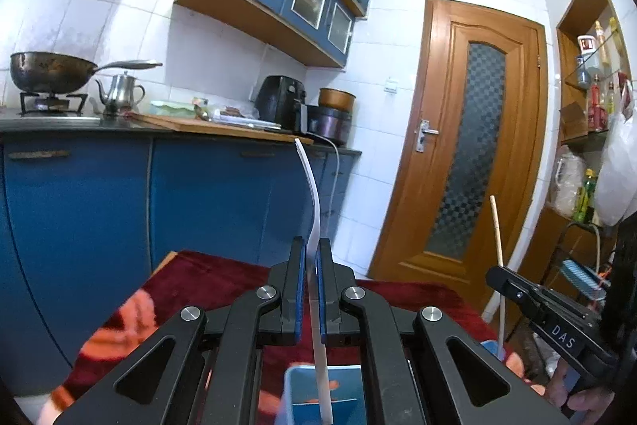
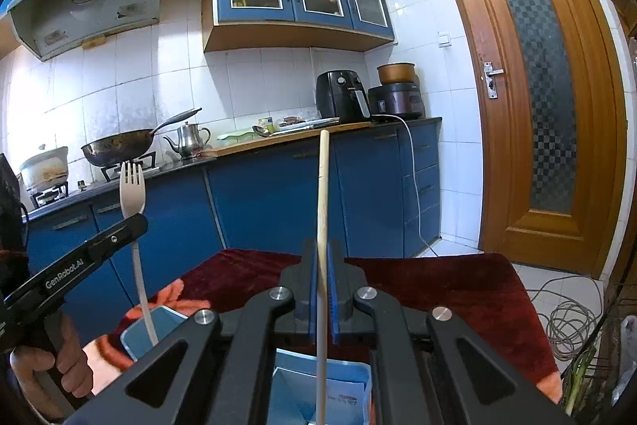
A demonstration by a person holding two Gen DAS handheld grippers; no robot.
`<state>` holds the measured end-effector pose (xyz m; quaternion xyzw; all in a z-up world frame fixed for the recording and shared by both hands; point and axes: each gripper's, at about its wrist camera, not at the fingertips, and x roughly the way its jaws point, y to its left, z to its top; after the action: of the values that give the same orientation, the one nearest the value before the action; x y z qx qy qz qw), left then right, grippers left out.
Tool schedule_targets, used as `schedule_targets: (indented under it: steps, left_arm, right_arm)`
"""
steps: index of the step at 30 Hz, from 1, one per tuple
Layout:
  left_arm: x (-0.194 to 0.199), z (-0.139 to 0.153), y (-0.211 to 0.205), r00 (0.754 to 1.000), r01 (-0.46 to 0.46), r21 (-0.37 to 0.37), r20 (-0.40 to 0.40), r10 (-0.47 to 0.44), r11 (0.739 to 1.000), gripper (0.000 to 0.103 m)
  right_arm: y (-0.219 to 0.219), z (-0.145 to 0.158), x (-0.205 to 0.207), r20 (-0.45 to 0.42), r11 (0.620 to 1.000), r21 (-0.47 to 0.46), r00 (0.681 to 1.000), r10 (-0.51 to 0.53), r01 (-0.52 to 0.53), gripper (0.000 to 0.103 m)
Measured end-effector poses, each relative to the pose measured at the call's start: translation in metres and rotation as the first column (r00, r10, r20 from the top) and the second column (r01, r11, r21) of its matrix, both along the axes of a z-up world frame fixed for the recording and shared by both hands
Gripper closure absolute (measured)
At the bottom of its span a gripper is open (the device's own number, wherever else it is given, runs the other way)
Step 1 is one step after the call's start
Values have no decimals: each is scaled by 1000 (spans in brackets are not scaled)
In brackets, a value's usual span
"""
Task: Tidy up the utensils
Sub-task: 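Lift the fork with the left tool while the right tool carries the chopstick over the blue box, then open the left tool to drop the fork into the box while the right tool drops the chopstick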
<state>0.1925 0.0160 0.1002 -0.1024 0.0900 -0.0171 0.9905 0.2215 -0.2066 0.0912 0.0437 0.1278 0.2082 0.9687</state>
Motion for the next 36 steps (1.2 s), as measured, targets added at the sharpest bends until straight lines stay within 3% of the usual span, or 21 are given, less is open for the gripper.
schedule_targets:
  steps: [9, 20, 22, 24, 26, 36]
  left_arm:
    - [8, -30, -10, 998, 25, 25, -55, -24, 999, 98]
    - [5, -40, -18, 992, 59, 64, -112, -51, 996, 98]
    - [7, -42, -18, 988, 73, 49, -140, -66, 996, 97]
    - [7, -42, -17, 985, 81, 35, -158, -74, 996, 91]
    - [7, -42, -16, 982, 84, 10, -172, -81, 996, 88]
    - [-4, -28, -13, 952, 174, -12, -255, -171, 985, 81]
  right_arm:
    - [10, -19, 1, -11, 997, -69, 1000, -18, 18, 96]
    - [13, -26, -13, -72, 991, -132, 997, -34, 24, 96]
    - [13, -28, -15, -88, 989, -142, 995, -46, 33, 93]
    - [12, -28, -18, -93, 990, -137, 994, -54, 40, 79]
    - [10, -26, -21, -106, 992, -118, 993, -58, 45, 71]
    - [5, -3, -56, -102, 993, -72, 990, -96, 89, 70]
